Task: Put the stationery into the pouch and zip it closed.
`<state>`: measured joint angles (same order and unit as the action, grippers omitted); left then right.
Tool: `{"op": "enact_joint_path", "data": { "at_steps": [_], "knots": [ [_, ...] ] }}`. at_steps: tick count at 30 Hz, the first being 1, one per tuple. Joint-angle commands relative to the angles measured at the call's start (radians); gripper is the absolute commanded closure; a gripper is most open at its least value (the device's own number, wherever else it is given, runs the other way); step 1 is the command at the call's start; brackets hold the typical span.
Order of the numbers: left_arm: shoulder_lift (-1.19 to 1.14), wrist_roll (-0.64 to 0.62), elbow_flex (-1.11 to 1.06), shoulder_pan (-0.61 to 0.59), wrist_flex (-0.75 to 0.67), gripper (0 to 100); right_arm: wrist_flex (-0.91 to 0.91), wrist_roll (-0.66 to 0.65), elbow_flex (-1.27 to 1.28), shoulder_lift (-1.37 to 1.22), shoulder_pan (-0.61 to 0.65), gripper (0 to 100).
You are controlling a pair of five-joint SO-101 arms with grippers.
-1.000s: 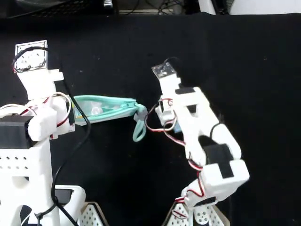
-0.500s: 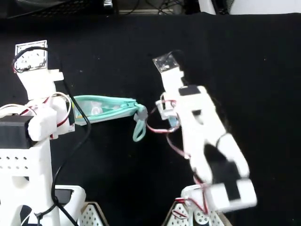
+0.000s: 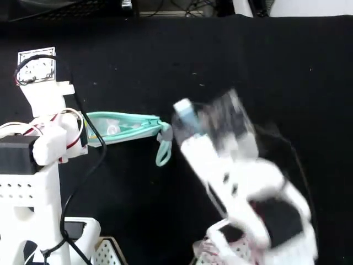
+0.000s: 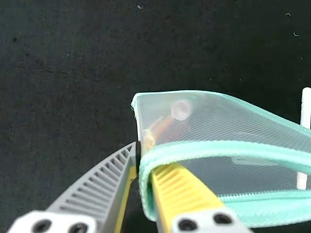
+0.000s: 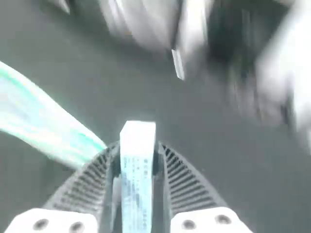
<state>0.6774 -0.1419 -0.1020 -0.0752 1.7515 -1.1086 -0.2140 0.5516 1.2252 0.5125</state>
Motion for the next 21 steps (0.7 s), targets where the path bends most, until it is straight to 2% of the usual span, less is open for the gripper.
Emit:
{"op": "enact_joint_path", "data": {
  "at_steps": [1, 5, 8, 13, 21],
  "knots": [
    [-0.002, -0.006, -0.002, -0.004, 0.006, 97, 0.178, -0.002, 0.002, 0.091, 0.192, 98.6],
    [-0.002, -0.006, -0.002, -0.004, 0.006, 97, 0.419, -0.009, 0.177, 0.096, 0.345, 98.6],
    [-0.002, -0.006, -0.016, -0.004, 0.006, 97, 0.649, -0.009, 0.338, 0.094, 0.384, 98.6],
    [-0.002, -0.006, -0.036, -0.004, 0.006, 97, 0.944, -0.009, 0.529, 0.067, 0.381, 98.6],
    [-0.002, -0.006, -0.036, -0.004, 0.006, 97, 1.091, -0.009, 0.588, -0.179, 0.278, 98.6]
  ]
}}
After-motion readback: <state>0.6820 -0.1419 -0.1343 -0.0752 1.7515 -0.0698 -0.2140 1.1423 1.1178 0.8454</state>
